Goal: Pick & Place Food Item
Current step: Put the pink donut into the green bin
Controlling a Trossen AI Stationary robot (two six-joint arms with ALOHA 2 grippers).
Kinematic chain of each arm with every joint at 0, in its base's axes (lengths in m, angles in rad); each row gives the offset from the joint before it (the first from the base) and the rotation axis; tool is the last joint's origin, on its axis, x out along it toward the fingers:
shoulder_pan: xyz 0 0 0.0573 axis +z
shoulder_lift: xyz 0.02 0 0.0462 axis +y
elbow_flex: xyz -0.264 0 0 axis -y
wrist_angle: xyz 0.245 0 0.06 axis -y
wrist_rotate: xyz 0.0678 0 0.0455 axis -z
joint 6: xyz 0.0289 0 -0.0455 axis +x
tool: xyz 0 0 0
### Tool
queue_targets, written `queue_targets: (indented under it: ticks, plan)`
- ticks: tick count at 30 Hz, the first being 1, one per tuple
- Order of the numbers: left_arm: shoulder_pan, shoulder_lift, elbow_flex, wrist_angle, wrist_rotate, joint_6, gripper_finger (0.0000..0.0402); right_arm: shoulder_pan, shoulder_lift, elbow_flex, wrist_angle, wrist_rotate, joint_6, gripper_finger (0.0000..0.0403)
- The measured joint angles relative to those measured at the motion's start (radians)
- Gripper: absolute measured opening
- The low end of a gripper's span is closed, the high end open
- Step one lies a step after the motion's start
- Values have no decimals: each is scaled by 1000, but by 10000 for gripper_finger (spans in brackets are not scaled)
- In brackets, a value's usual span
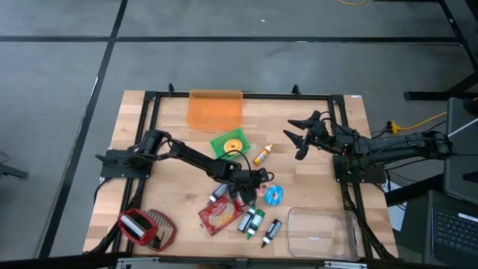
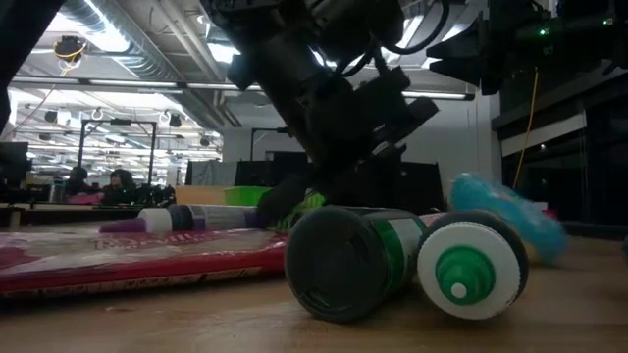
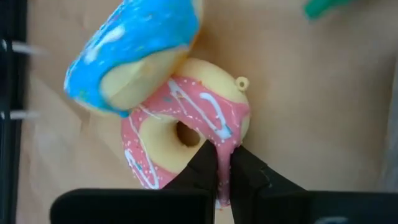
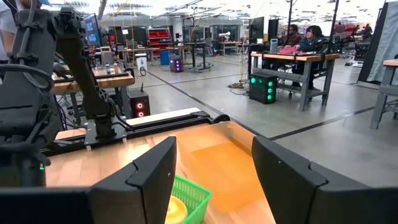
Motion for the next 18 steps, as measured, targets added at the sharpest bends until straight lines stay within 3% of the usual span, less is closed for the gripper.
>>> queue_targets:
  ticks: [9,18]
  plan:
    - [-26,-40,107,-354,-150,-44,8,0,0,0,0,0,0,213]
    - [-32,-42,260,-502,-410,-92,8,0,0,0,0,0,0,213]
